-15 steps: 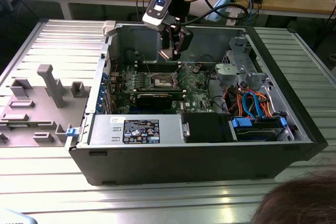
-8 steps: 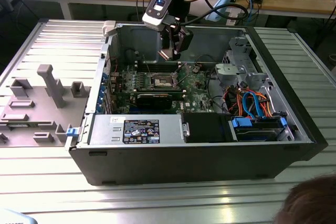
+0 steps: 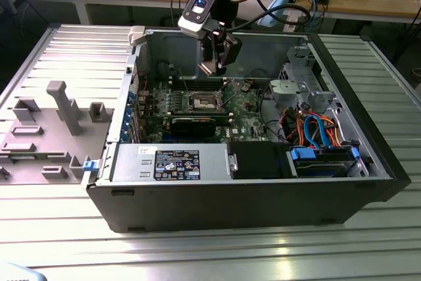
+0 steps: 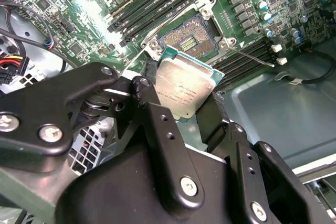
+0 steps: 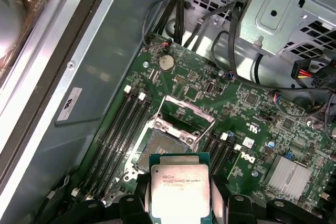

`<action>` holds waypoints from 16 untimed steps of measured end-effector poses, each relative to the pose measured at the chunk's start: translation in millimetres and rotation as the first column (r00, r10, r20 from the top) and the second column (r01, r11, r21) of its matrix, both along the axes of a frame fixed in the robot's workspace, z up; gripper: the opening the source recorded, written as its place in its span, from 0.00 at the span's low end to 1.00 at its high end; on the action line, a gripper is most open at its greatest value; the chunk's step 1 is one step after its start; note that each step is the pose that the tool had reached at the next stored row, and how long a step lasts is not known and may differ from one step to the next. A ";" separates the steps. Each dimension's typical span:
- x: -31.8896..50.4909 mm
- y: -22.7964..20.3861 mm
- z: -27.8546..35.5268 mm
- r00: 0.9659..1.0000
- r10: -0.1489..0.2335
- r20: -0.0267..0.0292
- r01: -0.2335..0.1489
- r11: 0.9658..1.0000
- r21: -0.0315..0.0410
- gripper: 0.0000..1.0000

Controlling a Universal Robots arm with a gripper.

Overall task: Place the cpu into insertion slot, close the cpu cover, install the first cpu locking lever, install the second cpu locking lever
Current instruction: 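Place the cpu into insertion slot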

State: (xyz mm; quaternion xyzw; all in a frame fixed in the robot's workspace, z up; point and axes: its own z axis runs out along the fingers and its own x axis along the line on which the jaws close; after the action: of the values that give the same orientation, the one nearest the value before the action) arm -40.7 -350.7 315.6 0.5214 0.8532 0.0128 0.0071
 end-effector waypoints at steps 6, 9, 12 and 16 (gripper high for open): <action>0.0 0.0 0.0 1.000 -0.017 0.000 0.017 1.000 0.000 0.55; 0.0 0.0 -0.1 1.000 -0.026 0.000 0.026 1.000 0.000 0.55; 0.0 0.0 -0.2 0.999 -0.033 0.000 0.033 0.999 0.000 0.55; 0.0 0.0 -0.3 0.999 -0.043 0.000 0.043 0.999 0.000 0.55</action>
State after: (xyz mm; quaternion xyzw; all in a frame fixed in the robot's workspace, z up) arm -40.7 -350.7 315.3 0.5394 0.8419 0.0126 0.0074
